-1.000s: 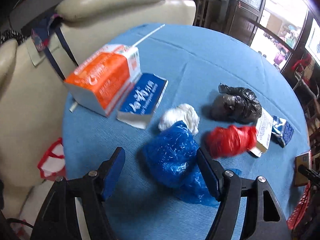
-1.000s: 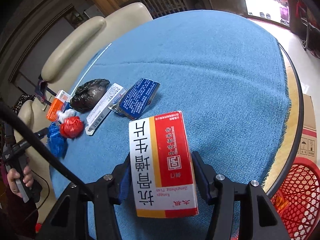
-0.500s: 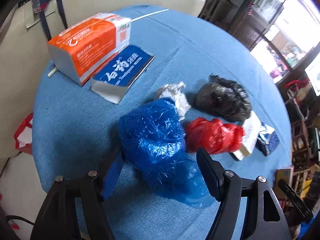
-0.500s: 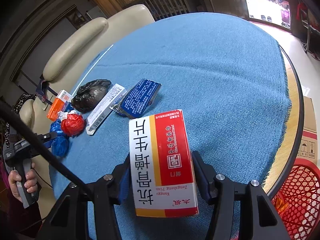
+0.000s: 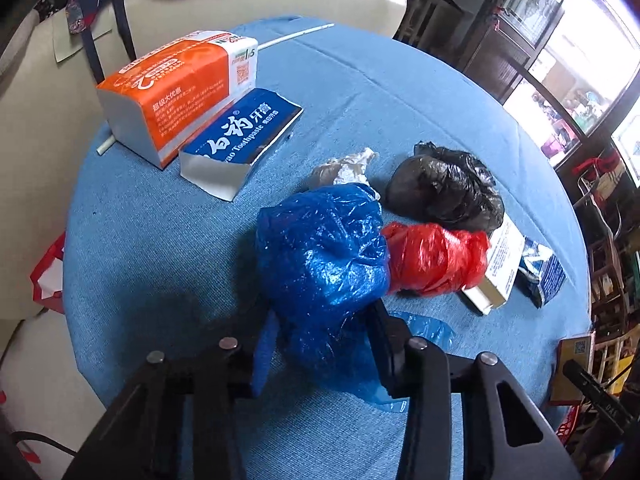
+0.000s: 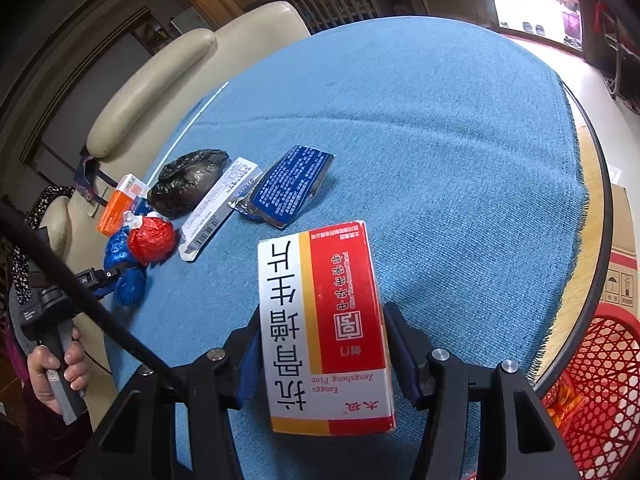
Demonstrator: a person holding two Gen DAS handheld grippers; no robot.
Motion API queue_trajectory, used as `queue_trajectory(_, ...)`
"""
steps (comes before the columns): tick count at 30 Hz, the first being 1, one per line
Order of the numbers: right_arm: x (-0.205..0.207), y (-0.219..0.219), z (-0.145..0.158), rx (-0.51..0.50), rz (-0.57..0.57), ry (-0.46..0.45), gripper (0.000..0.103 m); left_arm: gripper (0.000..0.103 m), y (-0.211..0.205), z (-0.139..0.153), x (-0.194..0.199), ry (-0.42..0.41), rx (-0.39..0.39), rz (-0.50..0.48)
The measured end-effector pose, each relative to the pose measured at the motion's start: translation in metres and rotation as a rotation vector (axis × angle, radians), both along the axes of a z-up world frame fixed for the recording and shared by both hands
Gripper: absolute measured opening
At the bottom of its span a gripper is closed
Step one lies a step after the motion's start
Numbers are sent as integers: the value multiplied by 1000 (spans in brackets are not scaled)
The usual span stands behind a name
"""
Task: Collect trash
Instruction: 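Grasp the blue plastic bag with the left tool while the right tool holds the box, then carry the blue bag and medicine box to the red wastebasket and release both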
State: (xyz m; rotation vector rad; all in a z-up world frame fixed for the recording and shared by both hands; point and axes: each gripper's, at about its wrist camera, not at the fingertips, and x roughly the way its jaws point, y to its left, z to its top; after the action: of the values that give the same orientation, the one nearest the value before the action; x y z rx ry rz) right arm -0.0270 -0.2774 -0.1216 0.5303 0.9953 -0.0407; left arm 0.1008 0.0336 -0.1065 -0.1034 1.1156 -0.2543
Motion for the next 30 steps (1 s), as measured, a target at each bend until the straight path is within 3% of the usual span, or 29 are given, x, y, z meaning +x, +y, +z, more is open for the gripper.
queue_trajectory(7,7,2,-3,-4,3,14,63,42,-1,-3,-6,-19,2,-27)
queue_trajectory(13,9,6,-3,-20,7,28,64,55,-4,-7,-1,18,-5,-35)
queue_trajectory(17,7,5,-3,-12,6,18,64,56,-5,-11,3,6,-1,-37)
queue_trajectory(21,2,4,-3,-8,13,-2,64,42,-9,-11,3,-19,0,-40)
queue_trajectory(22,1,4,-2,-16,15,-5,63,41,-12,-10,2,-31,6,-42)
queue_trajectory(24,0,8,-2,-57,23,-4,50,38,-15,-7,0,-50,13,-50)
queue_trajectory(30,-8,10,0,-52,38,-34,50,37,-24,5,-14,-94,40,-77)
